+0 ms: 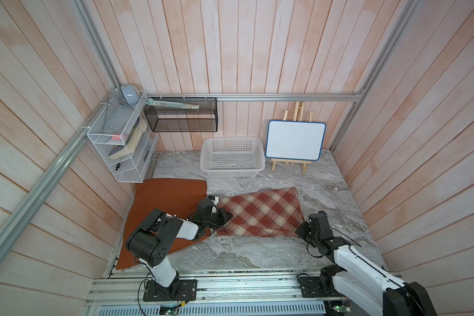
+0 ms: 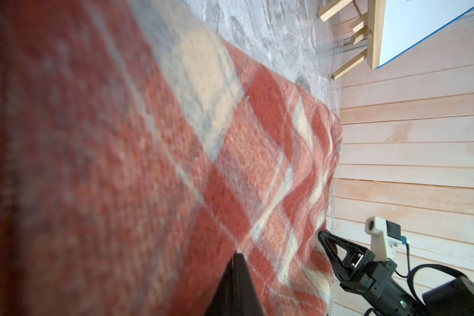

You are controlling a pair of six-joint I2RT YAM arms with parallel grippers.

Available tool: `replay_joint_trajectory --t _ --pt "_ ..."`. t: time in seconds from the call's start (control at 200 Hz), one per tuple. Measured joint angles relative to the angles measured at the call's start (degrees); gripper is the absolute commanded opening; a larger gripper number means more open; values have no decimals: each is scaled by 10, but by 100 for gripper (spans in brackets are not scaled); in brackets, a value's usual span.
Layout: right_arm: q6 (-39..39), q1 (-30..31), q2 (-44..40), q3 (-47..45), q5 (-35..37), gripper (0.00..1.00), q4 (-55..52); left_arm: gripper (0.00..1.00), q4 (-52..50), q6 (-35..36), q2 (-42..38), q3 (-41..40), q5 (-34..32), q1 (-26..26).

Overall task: Roll up the skirts
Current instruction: Move the skirt to the center of the board.

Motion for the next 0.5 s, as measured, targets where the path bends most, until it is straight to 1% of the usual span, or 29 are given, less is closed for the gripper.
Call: replay_joint_trajectory --t 0.085,0.15,0.22,0.27,0.315,0.335,0.39,0.415,0.445,0.475,0.5 --pt "-1 -3 -4 -2 -5 0 0 10 -3 2 -8 0 4 0" --pt "-6 -2 -5 8 -7 0 -14 16 -19 8 -33 -2 4 1" --pt "-17 -3 -12 25 -5 0 -34 31 -47 19 -84 -2 2 2" --pt "-29 -2 -18 43 -3 0 -47 37 -72 38 -135 2 -4 3" --pt "-40 -2 -21 64 2 0 -56 49 -96 45 -176 10 -14 3" --pt "-47 -2 -21 74 4 0 -59 51 -106 58 -194 14 -18 3" --pt "-63 1 -20 105 10 0 -66 54 -132 71 -242 27 -33 3" --pt "-71 5 -17 119 15 0 -69 58 -142 78 -263 33 -40 3" --pt "-82 14 -12 138 24 0 -70 59 -155 89 -291 38 -52 3" --pt "-94 26 -5 156 34 0 -71 55 -167 99 -318 42 -61 3" --pt "-101 39 1 169 42 0 -71 44 -177 104 -339 44 -71 3"
